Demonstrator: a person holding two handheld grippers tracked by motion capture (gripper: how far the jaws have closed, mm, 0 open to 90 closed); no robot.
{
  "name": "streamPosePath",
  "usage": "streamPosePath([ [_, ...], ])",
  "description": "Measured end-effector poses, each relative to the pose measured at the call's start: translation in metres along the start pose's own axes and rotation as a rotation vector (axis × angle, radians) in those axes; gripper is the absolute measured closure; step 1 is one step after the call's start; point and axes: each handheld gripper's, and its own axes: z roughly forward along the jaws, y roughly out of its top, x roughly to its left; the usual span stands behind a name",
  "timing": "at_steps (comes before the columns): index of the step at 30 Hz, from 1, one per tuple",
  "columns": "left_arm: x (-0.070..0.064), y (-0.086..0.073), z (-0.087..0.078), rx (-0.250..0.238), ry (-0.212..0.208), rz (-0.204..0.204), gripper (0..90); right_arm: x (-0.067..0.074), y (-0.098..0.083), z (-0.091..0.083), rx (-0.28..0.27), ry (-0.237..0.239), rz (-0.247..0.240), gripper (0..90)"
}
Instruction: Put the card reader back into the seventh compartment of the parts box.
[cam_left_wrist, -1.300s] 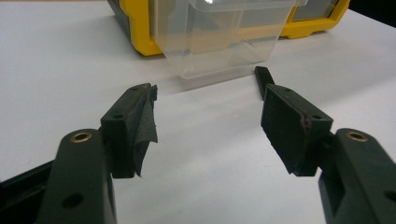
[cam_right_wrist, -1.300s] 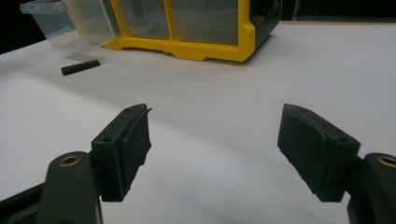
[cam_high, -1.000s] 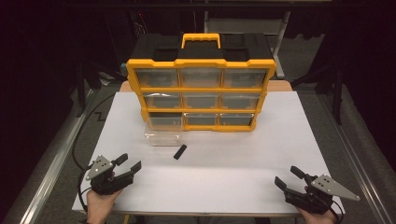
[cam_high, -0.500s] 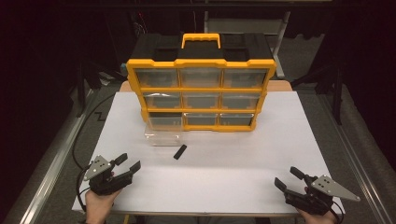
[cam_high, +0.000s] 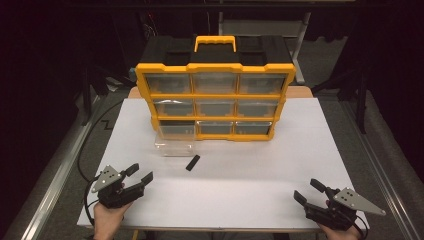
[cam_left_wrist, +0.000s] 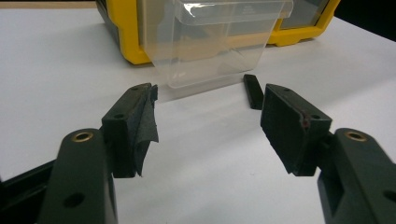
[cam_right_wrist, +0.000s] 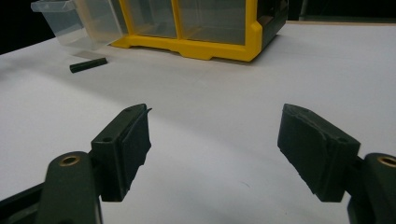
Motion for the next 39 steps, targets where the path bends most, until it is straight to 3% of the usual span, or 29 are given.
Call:
streamPosePath([
  [19,-0.003,0.006,0.004,-0.006,-0.018,0.002,35.6,-0.001,0.0,0.0,0.001,0.002,0.003,25.5],
  [39,-0.016,0.016,0.021,0.011,-0.056,0.033,35.7,-0.002,0.0,0.0,-0.004,0.005,0.005,25.5],
])
